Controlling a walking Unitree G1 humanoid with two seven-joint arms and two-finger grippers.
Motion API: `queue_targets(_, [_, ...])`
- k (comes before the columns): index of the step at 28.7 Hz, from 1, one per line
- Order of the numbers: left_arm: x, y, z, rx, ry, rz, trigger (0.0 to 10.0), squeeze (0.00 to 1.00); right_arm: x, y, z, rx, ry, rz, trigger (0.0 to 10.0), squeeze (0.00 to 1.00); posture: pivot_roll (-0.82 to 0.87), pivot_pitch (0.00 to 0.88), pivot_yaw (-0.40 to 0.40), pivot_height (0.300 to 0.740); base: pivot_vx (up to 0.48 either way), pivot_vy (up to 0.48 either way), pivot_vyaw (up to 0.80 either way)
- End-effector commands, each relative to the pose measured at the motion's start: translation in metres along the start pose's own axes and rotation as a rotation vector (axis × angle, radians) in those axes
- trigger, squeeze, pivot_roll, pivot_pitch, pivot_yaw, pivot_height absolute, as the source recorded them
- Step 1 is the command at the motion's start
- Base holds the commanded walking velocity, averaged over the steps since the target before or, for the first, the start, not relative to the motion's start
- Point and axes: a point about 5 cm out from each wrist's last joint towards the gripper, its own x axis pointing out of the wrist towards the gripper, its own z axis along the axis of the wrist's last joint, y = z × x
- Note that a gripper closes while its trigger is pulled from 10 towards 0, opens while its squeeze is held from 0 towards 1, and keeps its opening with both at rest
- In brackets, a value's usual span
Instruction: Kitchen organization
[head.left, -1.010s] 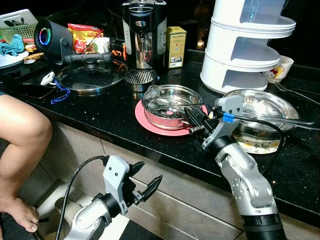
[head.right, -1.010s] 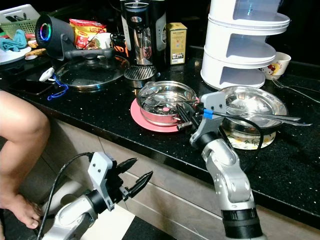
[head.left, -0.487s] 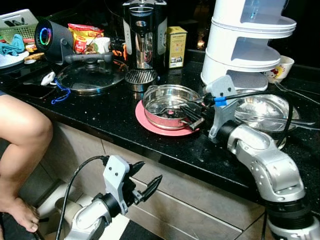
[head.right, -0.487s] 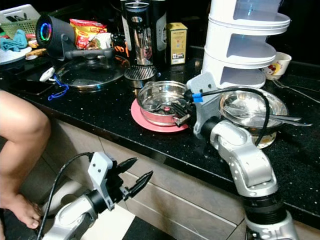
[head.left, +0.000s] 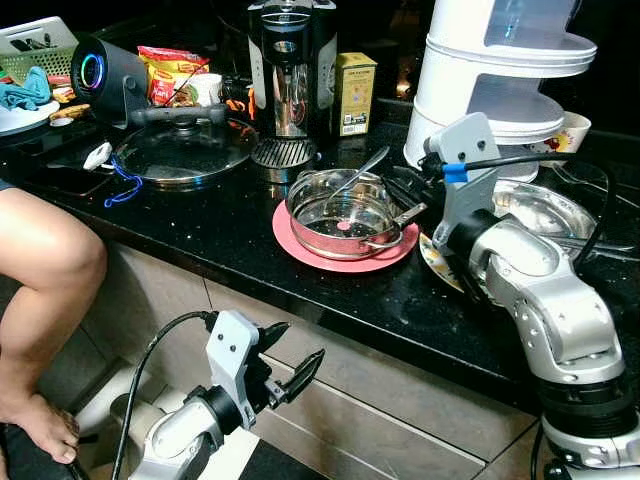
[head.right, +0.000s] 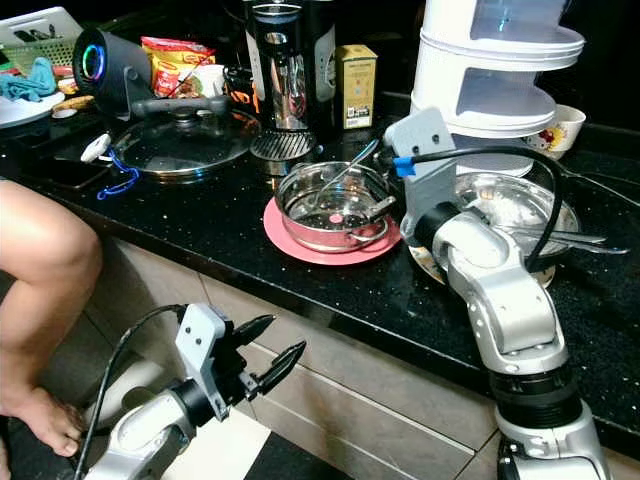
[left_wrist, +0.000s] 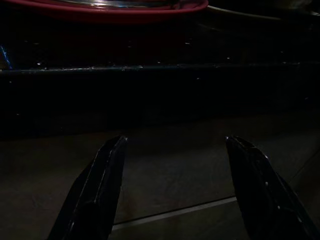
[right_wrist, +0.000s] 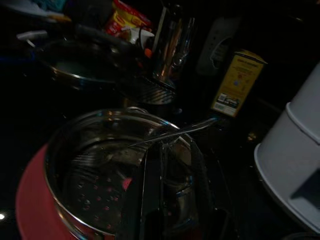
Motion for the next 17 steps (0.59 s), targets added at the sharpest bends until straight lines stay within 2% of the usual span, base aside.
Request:
queue_targets(1, [-0.001, -0.001, -0.001, 0.014, 0.01, -0.008, 10.0, 0.0, -0.001, 0.0, 0.008, -0.044, -0.028, -0.005, 0.0, 0.0, -0.02, 0.0, -0.006, 0.74, 0.0, 0.0, 0.0])
queue_targets(3, [-0.001, -0.001, -0.002, 0.013, 0.011, -0.009, 10.0, 0.0, -0.001, -0.001, 0.007, -0.063, -0.022, -0.011, 0.0, 0.0, -0.02, 0.0, -0.005, 0.74, 0.0, 0.0, 0.0])
queue_targets(5, [-0.001, -0.001, -0.002, 0.012, 0.013, -0.012, 10.0, 0.0, -0.001, -0.006, 0.006, -0.127, -0.011, -0.062, 0.0, 0.0, -0.02, 0.0, -0.004, 0.74, 0.0, 0.0, 0.0])
queue_targets(9, [-0.002, -0.002, -0.002, 0.011, 0.012, -0.013, 10.0, 0.0, -0.001, -0.012, 0.007, -0.147, -0.013, -0.113, 0.0, 0.0, -0.02, 0.0, -0.005, 0.74, 0.0, 0.0, 0.0])
queue_targets(10, [-0.002, -0.002, -0.001, 0.01, 0.011, -0.011, 10.0, 0.0, -0.001, -0.02, 0.009, -0.158, -0.029, -0.184, 0.0, 0.0, -0.02, 0.0, -0.005, 0.74, 0.0, 0.0, 0.0])
queue_targets(12, [-0.002, -0.002, -0.001, 0.01, 0.01, -0.01, 10.0, 0.0, -0.002, -0.025, 0.011, -0.159, -0.047, -0.235, 0.0, 0.0, -0.02, 0.0, -0.007, 0.74, 0.0, 0.0, 0.0])
queue_targets(16, [-0.002, -0.001, -0.001, 0.014, 0.007, -0.007, 10.0, 0.0, -0.002, -0.026, 0.013, -0.093, -0.1, -0.246, 0.0, 0.0, -0.02, 0.0, -0.005, 0.74, 0.0, 0.0, 0.0])
queue_targets(17, [-0.002, -0.002, 0.003, 0.047, -0.007, -0.005, 10.0, 0.0, -0.002, -0.022, 0.016, 0.046, -0.185, -0.21, 0.0, 0.0, -0.02, 0.0, -0.004, 0.74, 0.0, 0.0, 0.0])
